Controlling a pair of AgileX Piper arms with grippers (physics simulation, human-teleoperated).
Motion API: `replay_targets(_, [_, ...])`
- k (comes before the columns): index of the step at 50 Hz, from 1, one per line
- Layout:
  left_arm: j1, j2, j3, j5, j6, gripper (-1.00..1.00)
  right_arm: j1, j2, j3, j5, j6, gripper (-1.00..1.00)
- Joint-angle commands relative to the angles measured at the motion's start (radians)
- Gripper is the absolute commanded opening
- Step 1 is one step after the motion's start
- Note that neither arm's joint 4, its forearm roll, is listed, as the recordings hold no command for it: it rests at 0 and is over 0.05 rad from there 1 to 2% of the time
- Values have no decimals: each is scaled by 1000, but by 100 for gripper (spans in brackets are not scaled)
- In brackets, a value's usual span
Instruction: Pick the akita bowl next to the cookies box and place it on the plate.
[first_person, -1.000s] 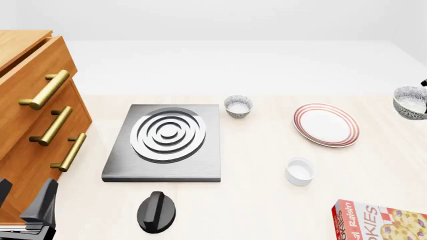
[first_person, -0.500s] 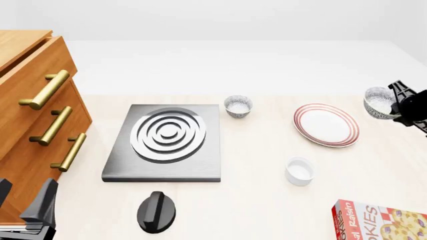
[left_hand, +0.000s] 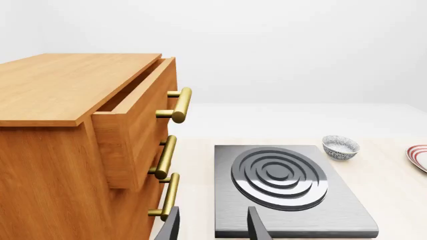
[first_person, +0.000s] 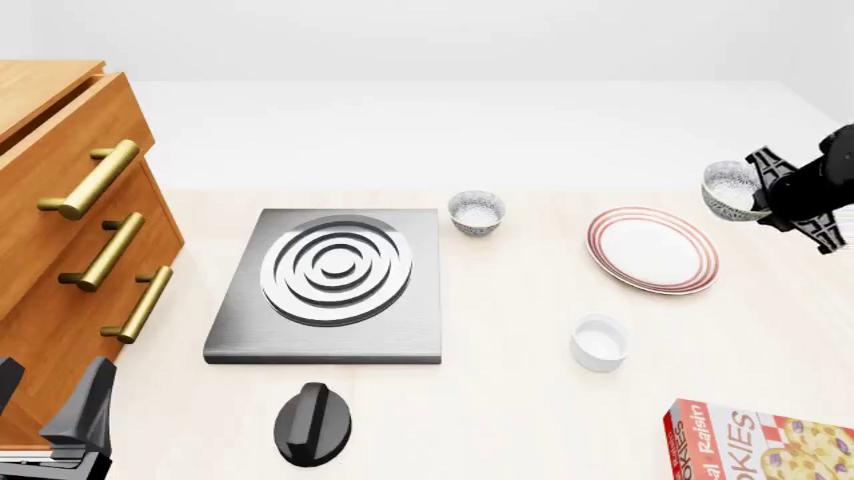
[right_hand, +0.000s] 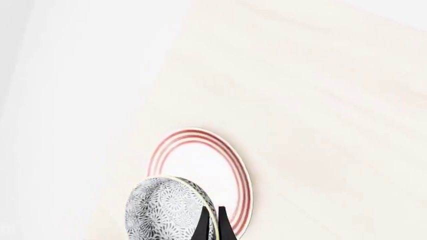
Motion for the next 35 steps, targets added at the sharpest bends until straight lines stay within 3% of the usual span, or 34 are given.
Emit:
replay_targets(1, [0, 0, 0, 0, 0, 100, 28, 77, -91, 21, -9, -100])
replay_targets(35, [0, 0, 0, 0, 0, 100, 97, 175, -87, -32, -13, -100])
